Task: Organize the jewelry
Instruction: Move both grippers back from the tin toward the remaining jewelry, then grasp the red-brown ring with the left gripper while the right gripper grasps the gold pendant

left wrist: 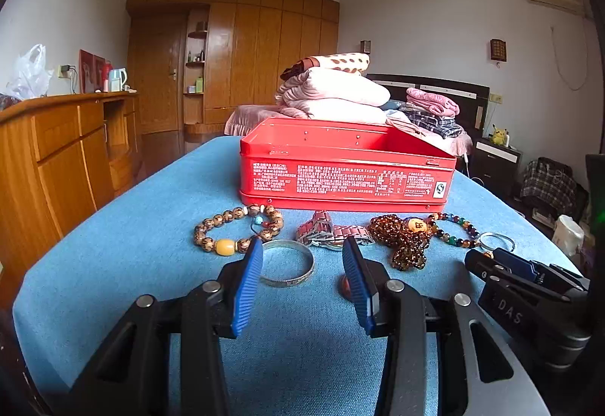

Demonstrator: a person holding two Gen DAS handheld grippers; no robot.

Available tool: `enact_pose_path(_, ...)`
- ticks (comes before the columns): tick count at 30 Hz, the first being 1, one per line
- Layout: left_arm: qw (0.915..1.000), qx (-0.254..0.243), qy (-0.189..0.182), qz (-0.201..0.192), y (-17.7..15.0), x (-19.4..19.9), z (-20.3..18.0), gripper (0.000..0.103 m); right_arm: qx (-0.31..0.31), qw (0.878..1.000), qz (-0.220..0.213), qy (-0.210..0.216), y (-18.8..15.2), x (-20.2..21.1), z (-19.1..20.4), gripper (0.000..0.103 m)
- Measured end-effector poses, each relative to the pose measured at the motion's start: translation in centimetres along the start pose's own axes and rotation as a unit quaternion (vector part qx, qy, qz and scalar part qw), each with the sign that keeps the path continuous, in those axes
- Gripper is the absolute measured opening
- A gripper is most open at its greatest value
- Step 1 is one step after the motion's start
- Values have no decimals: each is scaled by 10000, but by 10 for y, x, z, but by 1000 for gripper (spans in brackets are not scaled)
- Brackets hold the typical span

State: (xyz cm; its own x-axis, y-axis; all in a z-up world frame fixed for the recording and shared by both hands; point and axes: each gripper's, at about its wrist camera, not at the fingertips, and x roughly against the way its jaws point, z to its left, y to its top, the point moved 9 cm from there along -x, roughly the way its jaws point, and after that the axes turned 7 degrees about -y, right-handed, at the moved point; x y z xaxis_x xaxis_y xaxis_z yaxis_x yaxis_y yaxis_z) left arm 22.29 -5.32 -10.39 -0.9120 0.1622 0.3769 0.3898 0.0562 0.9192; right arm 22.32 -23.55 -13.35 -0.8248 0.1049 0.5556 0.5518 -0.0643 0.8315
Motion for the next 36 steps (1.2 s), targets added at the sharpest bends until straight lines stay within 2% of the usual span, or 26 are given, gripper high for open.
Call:
enact_pose_path(3, 10000, 25, -18, -25, 1, 1, 0, 43, 10, 10000, -21, 33, 0, -1, 0, 25)
enact_pose_path(12, 9997, -14, -253, 8, -2, 1, -15, 43, -155, 9998, -84, 121, 1, 10, -18, 24)
enact_pose_path(25, 9988, -128, -280, 379, -21, -24, -47, 43, -301, 9992, -181, 213, 2, 21, -39, 24)
enact_pose_path(27, 9988, -92, -285, 398, -22, -25, -47, 39, -305, 9991, -189, 221, 1, 22, -39, 24)
enact_pose_path(29, 9981, -58, -363, 487, -26, -28, -47, 22, -312, 9991, -171, 245, 0, 21, -39, 24)
enact_pose_path(31, 9983, -96, -345, 462, -26, -28, -48, 18, -307, 9991, -138, 273, 0, 20, -37, 24)
enact_pose_path(32, 9982, -102, -362, 465, -26, -29, -48, 12, -297, 9991, -128, 282, 0, 19, -36, 24)
enact_pose_path(36, 9975, 17, -556, 424, -26, -27, -44, 9, -258, 9992, -123, 291, -1, 19, -33, 24)
